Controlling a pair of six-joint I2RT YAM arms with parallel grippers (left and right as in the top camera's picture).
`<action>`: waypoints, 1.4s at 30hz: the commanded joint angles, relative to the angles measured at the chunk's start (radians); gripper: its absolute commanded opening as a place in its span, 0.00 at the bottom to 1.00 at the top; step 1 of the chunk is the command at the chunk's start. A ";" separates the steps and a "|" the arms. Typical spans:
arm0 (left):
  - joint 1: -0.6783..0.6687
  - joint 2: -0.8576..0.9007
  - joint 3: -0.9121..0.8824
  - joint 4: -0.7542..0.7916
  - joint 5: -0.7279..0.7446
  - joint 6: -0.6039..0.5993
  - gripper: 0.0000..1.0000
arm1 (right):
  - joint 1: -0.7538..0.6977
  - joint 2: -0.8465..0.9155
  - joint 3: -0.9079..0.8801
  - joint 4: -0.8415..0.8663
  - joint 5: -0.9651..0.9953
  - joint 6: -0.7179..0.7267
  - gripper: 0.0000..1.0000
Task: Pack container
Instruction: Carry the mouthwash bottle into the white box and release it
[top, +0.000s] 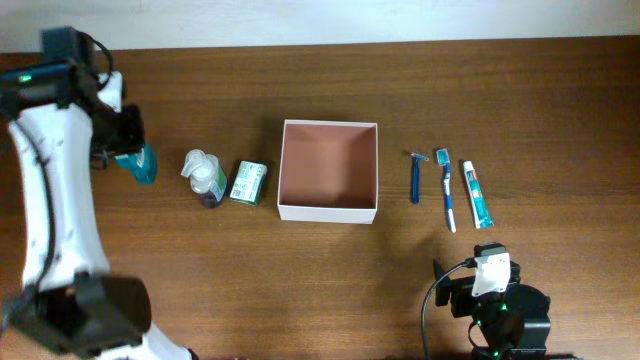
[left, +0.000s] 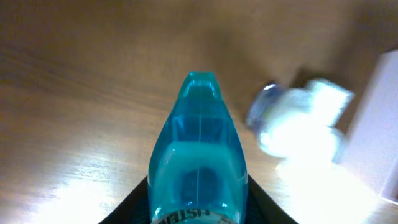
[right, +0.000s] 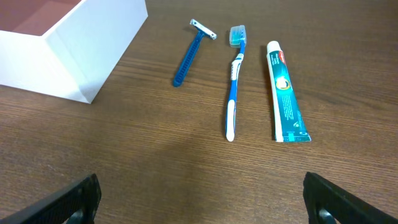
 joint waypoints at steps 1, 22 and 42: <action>-0.061 -0.173 0.122 -0.040 0.069 -0.035 0.02 | -0.007 -0.006 -0.005 0.002 -0.005 0.011 0.99; -0.749 0.220 0.122 0.149 0.053 -0.098 0.01 | -0.007 -0.006 -0.005 0.003 -0.005 0.011 0.99; -0.863 0.443 0.132 0.301 -0.027 -0.322 0.67 | -0.007 -0.006 -0.005 0.002 -0.005 0.011 0.99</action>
